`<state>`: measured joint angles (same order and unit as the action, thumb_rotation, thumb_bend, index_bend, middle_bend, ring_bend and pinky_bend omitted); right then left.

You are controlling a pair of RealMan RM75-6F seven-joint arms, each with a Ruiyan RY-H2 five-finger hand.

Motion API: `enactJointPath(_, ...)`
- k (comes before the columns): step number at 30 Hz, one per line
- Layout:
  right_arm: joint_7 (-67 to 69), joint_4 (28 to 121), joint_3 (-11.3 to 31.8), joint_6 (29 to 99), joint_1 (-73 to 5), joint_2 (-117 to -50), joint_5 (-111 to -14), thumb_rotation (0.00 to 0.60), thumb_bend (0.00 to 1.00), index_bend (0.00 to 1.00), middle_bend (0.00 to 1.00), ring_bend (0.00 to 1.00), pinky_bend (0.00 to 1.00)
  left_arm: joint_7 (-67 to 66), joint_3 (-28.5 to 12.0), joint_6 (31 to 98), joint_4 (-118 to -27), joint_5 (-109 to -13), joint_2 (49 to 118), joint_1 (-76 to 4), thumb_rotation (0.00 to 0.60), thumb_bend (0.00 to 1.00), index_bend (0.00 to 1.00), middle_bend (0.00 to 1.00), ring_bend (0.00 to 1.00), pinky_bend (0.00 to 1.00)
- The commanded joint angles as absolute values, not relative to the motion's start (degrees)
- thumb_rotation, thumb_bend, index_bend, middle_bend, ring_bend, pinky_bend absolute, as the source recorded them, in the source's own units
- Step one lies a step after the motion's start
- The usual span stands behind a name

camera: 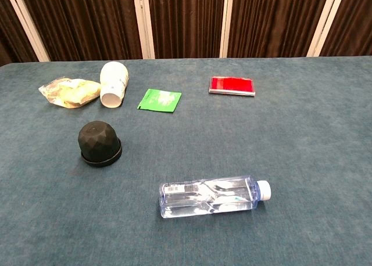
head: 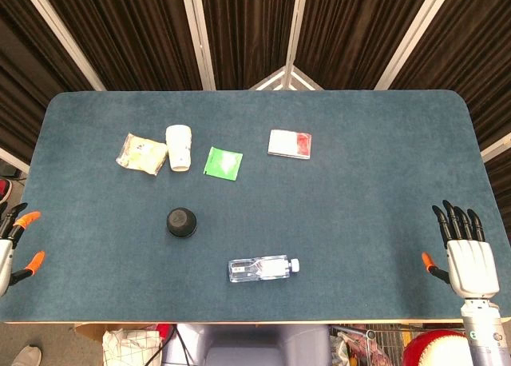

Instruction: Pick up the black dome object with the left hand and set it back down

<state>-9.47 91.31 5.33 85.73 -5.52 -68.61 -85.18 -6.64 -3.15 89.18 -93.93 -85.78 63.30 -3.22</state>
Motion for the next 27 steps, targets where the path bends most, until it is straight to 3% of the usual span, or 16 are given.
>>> enactJointPath(1, -9.1, 91.6, 5.0, 86.9, -4.7, -67.9, -85.4, 0.600, 0.29, 0.07, 0.02, 0.07, 0.04, -6.2, -3.2, 89.4, -93.9, -85.7, 63.1, -3.0, 0.600, 0.37, 0.23, 0.10, 0.00, 0.13)
enactJointPath(14, -8.0, 93.6, 4.5, 87.7, -3.7, -66.1, -86.0, 0.600, 0.29, 0.07, 0.02, 0.07, 0.04, -6.8, -2.0, 89.1, -94.6, -88.6, 63.6, -3.4, 0.600, 0.36, 0.22, 0.10, 0.00, 0.13)
enactJointPath(27, -6.0, 93.8, 4.2, 87.7, -3.3, -65.1, -86.2, 0.600, 0.29, 0.07, 0.02, 0.07, 0.04, -3.8, -0.7, 87.6, -95.1, -90.3, 63.2, -4.0, 0.600, 0.26, 0.20, 0.06, 0.00, 0.13)
